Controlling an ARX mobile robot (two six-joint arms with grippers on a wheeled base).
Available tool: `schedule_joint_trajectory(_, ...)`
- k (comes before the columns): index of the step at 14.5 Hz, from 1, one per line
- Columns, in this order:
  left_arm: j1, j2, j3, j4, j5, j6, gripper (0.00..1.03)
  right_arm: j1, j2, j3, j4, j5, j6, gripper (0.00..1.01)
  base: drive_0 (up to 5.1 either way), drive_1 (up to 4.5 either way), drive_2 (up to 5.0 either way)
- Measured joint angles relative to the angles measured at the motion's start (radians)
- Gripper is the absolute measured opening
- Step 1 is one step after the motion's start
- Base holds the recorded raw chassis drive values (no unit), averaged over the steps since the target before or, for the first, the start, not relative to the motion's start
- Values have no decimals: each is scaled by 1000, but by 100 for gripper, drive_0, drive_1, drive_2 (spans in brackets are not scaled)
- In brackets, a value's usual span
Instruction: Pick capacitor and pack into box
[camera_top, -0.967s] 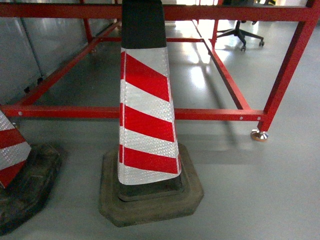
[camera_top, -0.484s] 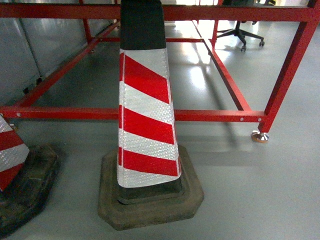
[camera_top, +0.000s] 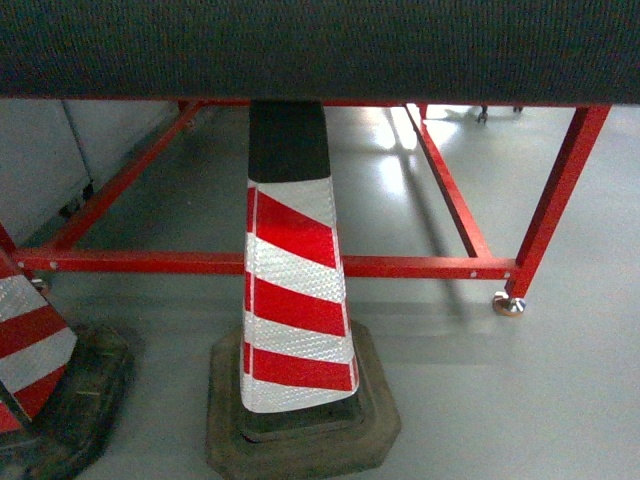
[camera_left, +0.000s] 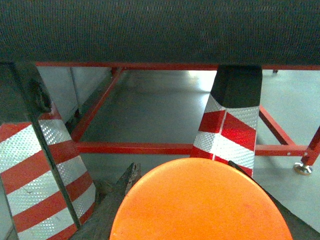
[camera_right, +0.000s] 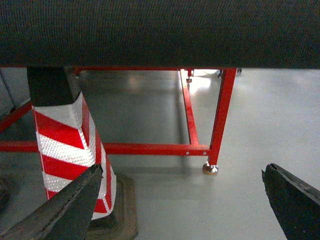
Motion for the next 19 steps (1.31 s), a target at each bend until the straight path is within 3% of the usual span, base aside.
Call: schedule_joint_trajectory(19, 0, 0, 0, 5, 0, 10, 43, 0, 0, 0, 5, 1, 0, 98, 0, 0, 0)
